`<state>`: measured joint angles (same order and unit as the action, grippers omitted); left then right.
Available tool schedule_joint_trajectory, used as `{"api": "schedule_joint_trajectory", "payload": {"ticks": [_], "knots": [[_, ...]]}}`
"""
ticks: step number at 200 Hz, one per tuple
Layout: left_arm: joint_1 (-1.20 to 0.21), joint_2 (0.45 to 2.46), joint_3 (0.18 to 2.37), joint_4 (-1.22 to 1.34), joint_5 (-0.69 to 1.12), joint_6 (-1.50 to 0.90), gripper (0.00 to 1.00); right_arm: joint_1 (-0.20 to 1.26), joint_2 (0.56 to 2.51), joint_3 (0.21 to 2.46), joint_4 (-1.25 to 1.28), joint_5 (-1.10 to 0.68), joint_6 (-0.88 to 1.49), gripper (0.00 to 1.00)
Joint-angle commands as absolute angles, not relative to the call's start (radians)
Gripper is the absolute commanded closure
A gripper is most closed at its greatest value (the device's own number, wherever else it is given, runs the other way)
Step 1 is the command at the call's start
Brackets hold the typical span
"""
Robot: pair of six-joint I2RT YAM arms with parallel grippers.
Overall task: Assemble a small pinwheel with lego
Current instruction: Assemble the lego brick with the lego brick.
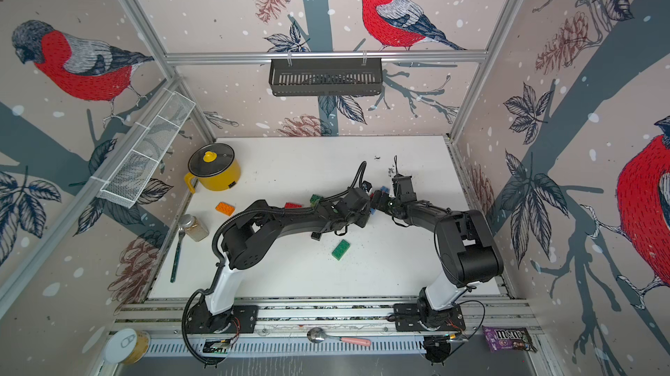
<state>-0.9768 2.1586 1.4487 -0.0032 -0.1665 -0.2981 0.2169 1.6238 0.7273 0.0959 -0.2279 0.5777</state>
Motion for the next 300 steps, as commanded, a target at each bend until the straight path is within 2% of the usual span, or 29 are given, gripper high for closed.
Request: {"api": "schedule_joint_trajectory", "payload": {"ticks": [1, 31, 60, 92, 128, 152, 178, 199, 222, 267, 285, 300], "knots": [[-0.982, 2.165, 1.464, -0.076, -0.180, -0.277, 1.00, 0.213, 1.642, 0.719, -0.017, -0.091, 0.587, 0.13], [-0.983, 2.164, 1.477, -0.096, -0.195, -0.266, 1.00, 0.197, 1.633, 0.695, -0.002, -0.110, 0.597, 0.13], [-0.983, 2.158, 1.483, -0.107, -0.202, -0.261, 0.87, 0.183, 1.632, 0.687, 0.013, -0.148, 0.601, 0.13], [-0.983, 2.149, 1.493, -0.117, -0.217, -0.256, 0.82, 0.183, 1.629, 0.690, 0.013, -0.146, 0.604, 0.13], [-0.983, 2.138, 1.497, -0.117, -0.232, -0.244, 0.69, 0.180, 1.615, 0.686, 0.020, -0.160, 0.607, 0.13], [-0.984, 2.125, 1.487, -0.110, -0.222, -0.244, 0.57, 0.174, 1.609, 0.681, 0.034, -0.184, 0.607, 0.13], [-0.983, 2.072, 1.435, -0.063, -0.204, -0.239, 0.39, 0.172, 1.616, 0.687, 0.040, -0.206, 0.607, 0.13], [-0.983, 2.025, 1.395, -0.032, -0.197, -0.239, 0.28, 0.173, 1.609, 0.685, 0.046, -0.217, 0.606, 0.13], [-0.983, 1.969, 1.360, -0.018, -0.192, -0.243, 0.04, 0.170, 1.602, 0.684, 0.053, -0.238, 0.605, 0.13], [-0.983, 1.712, 1.146, 0.022, -0.270, -0.380, 0.02, 0.170, 1.580, 0.681, 0.078, -0.286, 0.602, 0.06], [-0.980, 1.590, 1.044, -0.035, -0.353, -0.481, 0.02, 0.170, 1.577, 0.679, 0.091, -0.316, 0.606, 0.00], [-0.967, 1.506, 0.973, -0.125, -0.422, -0.582, 0.02, 0.170, 1.572, 0.669, 0.114, -0.348, 0.611, 0.01]]}}
